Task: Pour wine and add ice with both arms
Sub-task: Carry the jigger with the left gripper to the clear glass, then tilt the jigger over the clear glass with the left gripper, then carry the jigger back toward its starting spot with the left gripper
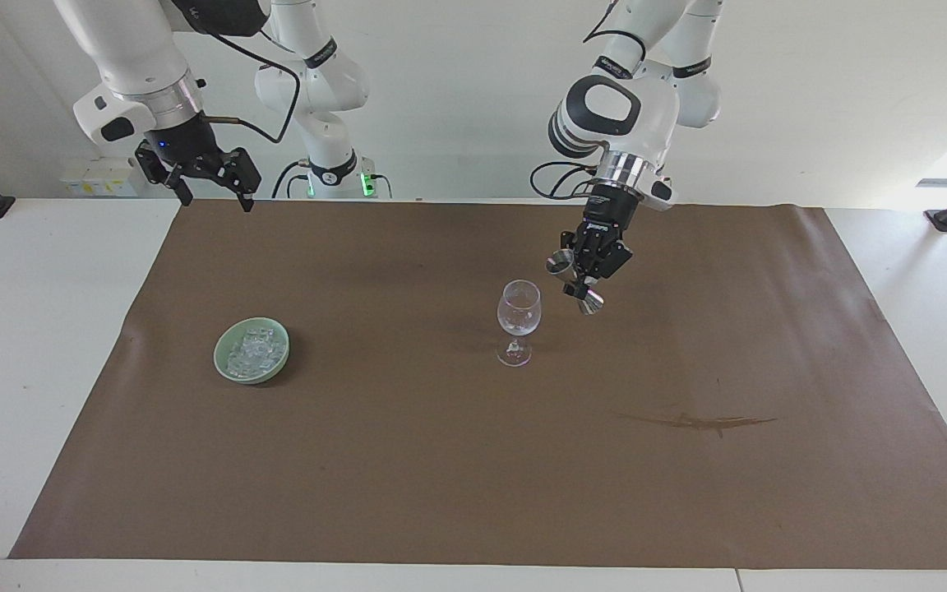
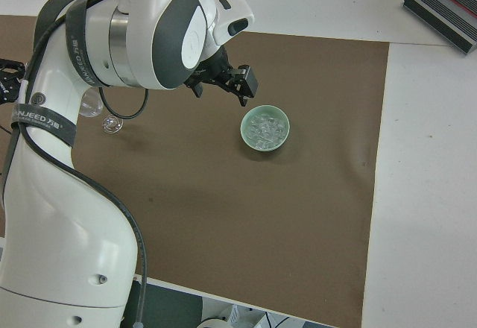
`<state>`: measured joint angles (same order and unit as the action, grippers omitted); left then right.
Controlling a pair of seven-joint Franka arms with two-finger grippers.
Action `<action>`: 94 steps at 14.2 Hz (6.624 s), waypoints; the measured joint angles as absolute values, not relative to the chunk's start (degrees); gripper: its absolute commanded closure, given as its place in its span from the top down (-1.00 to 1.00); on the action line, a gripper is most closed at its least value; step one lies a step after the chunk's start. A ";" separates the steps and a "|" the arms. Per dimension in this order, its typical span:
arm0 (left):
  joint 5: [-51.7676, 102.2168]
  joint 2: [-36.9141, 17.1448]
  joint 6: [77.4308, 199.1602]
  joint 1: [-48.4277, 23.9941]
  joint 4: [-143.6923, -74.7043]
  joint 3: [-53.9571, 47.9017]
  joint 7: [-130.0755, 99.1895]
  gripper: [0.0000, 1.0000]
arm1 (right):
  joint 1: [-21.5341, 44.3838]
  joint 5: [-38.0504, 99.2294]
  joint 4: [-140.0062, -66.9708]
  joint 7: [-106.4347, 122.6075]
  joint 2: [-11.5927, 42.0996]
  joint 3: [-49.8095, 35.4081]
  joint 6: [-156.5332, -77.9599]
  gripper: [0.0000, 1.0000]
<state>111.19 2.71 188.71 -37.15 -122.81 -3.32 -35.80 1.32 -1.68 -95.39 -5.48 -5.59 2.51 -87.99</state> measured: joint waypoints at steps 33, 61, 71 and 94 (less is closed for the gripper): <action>99.32 -2.00 199.30 -37.17 -116.78 -7.09 -13.64 -1.00 | 1.32 -1.68 -95.39 -5.48 -5.59 2.51 -87.99 1.00; 98.89 -5.77 199.69 -39.23 -115.30 -6.65 8.95 -1.00 | 1.32 -1.68 -95.39 -5.48 -5.59 2.51 -87.99 1.00; 98.89 -5.90 199.98 -39.17 -115.33 -5.96 10.33 -1.00 | 1.32 -1.68 -95.39 -5.48 -5.59 2.51 -87.99 1.00; 109.82 -0.44 173.46 -19.08 -124.23 -6.03 -9.58 -1.00 | 1.32 -1.68 -95.39 -5.48 -5.59 2.51 -87.99 1.00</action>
<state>109.82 -0.44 173.46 -19.08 -124.23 -6.03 -9.58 1.32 -1.68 -95.39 -5.48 -5.59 2.51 -87.99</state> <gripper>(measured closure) 0.793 0.000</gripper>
